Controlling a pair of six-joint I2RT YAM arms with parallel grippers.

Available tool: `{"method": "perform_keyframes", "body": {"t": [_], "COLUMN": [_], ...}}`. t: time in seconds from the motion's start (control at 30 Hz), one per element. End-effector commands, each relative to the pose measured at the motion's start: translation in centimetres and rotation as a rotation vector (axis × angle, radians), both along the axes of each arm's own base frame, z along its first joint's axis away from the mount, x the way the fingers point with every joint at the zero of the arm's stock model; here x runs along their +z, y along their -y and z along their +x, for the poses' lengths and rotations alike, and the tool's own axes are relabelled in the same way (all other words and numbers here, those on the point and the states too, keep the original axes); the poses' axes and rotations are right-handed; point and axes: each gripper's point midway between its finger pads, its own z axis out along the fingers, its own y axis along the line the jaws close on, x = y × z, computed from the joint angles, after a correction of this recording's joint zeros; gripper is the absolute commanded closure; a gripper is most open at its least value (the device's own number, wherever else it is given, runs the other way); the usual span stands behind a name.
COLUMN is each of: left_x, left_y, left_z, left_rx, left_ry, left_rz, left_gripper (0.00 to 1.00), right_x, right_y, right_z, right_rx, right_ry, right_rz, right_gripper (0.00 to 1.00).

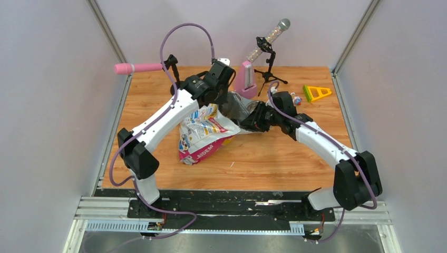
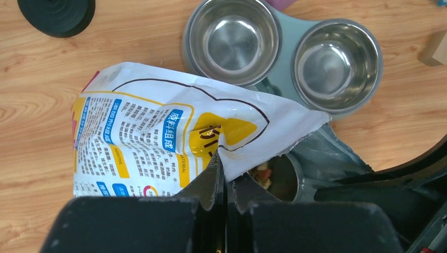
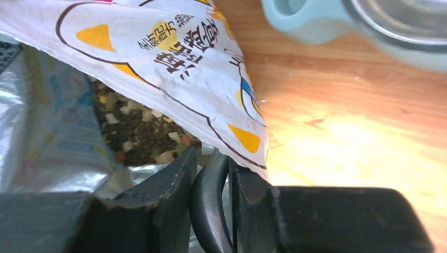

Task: Serve the pet food

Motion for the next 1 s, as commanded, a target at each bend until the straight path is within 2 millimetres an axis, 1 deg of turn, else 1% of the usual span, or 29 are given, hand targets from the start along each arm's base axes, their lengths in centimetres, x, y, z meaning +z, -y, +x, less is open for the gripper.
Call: {"method": "perform_keyframes", "body": {"t": [0.0,0.03,0.07,0.1,0.13,0.17,0.23,0.27,0.5,0.63,0.77,0.87,0.97], "left_x": [12.9,12.7,13.2,12.9,13.4,13.1,13.6,13.9,14.8,15.3,15.6,15.4,15.5], "left_y": [0.2,-0.1,-0.7,-0.9,-1.6,-1.9,-2.7,-3.2,-4.2,-5.2,-6.3,-6.8,-7.3], "left_z": [-1.2,-1.2,-1.5,-1.6,-1.8,-1.9,-2.3,-2.6,-4.0,-4.6,-4.9,-5.1,-5.3], "left_rx": [0.013,0.018,0.028,0.032,0.044,0.051,0.059,0.06,0.049,0.062,0.089,0.099,0.111], "left_ry": [0.294,0.294,0.308,0.308,0.324,0.324,0.343,0.352,0.38,0.399,0.417,0.42,0.425], "left_rz": [-0.307,-0.301,-0.301,-0.292,-0.288,-0.277,-0.271,-0.272,-0.301,-0.306,-0.293,-0.283,-0.281], "left_gripper": [1.0,1.0,1.0,1.0,1.0,1.0,1.0,1.0,1.0,1.0,1.0,1.0,1.0], "right_x": [9.1,9.6,10.0,10.4,10.6,10.7,11.2,11.8,13.1,13.7,13.6,12.8,12.8], "right_y": [-2.2,-2.0,-1.8,-1.5,-1.3,-1.0,-0.5,-0.4,0.3,0.8,1.3,1.8,2.0], "right_z": [-1.4,-1.5,-1.6,-1.8,-2.0,-2.1,-2.3,-2.3,-2.7,-3.0,-3.3,-3.8,-4.5], "right_rx": [0.089,0.085,0.08,0.072,0.065,0.058,0.043,0.039,-0.012,-0.037,-0.064,-0.063,-0.045], "right_ry": [0.13,0.143,0.151,0.154,0.155,0.158,0.167,0.189,0.214,0.231,0.229,0.217,0.232], "right_rz": [0.327,0.339,0.346,0.354,0.361,0.365,0.374,0.388,0.416,0.425,0.431,0.439,0.51], "right_gripper": [1.0,1.0,1.0,1.0,1.0,1.0,1.0,1.0,1.0,1.0,1.0,1.0,1.0]}}
